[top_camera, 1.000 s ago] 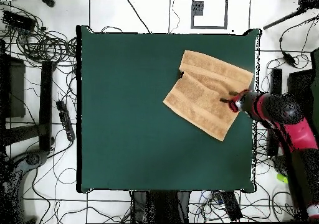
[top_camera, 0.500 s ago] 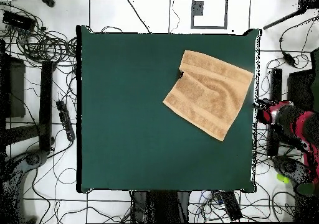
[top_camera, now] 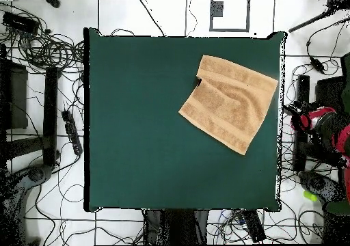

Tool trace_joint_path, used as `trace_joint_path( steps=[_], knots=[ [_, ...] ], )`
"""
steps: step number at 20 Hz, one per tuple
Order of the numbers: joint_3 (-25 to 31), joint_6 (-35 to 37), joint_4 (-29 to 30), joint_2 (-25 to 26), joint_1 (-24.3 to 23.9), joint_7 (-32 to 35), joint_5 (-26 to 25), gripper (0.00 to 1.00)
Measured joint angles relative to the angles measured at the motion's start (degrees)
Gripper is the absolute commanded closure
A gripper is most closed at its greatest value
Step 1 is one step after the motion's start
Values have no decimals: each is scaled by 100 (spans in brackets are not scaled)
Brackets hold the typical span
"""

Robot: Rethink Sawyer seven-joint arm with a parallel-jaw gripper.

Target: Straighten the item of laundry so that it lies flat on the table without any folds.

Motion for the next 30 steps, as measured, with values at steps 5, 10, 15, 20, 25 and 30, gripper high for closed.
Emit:
trace_joint_path(
  steps=[5, 10, 15, 20, 25, 30],
  knots=[
    [-76, -47, -6, -93, 461, 378, 368, 0],
    [-80, -47, -12, -99, 742, 568, 408, 0],
    [-82, -47, -96, -81, 944, 604, 406, 0],
    [-94, -16, -349, 39, 967, 604, 402, 0],
    [-118, 203, -810, 282, 933, 604, 393, 0],
    [-135, 620, -1385, 599, 862, 604, 188, 0]
  ],
)
